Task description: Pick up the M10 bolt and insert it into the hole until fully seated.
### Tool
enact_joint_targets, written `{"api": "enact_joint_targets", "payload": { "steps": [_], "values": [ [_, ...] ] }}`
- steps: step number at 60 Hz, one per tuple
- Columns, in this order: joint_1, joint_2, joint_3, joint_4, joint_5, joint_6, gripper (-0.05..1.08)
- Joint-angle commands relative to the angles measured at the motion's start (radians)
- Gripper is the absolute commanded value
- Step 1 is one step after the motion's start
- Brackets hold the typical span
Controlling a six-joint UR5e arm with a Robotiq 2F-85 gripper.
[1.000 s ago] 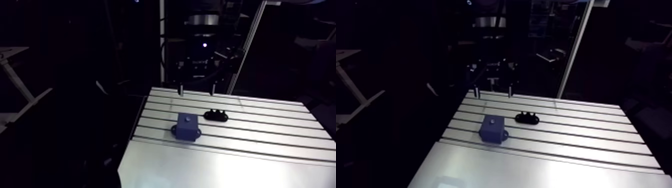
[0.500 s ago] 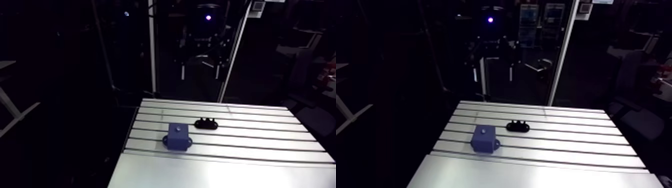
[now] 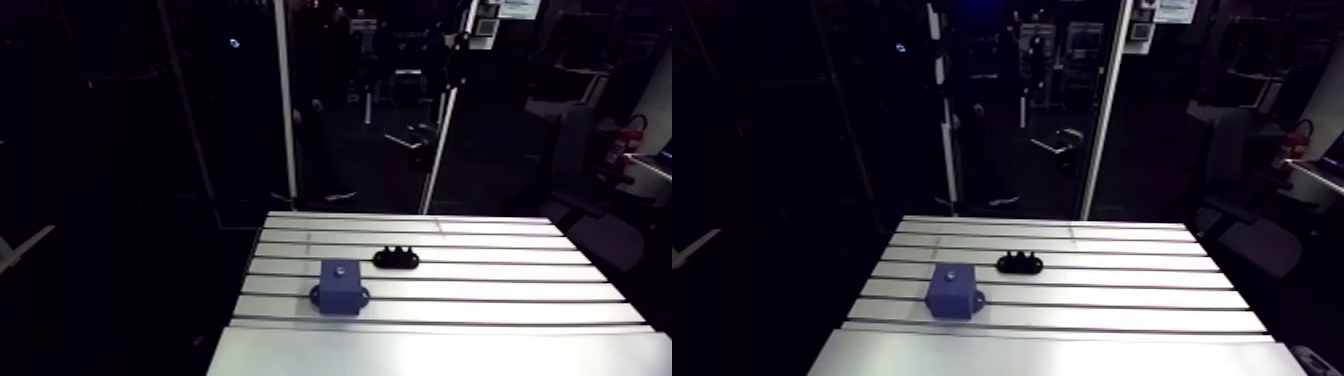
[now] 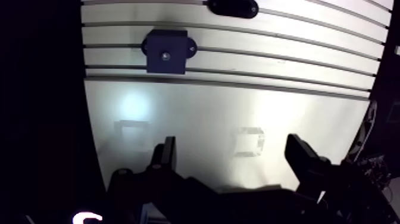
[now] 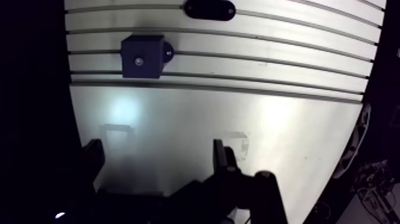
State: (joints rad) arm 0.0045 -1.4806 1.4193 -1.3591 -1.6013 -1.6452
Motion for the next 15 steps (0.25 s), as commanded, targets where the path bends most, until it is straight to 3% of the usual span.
{"api": "enact_joint_targets", "payload": {
  "steps": [1, 15],
  "values": [
    [-0.006, -0.003, -0.014, 0.002, 0.002, 0.0, 0.0],
    [-0.005, -0.003, -0.001, 0.001, 0.002, 0.0, 0.0]
  ]
}}
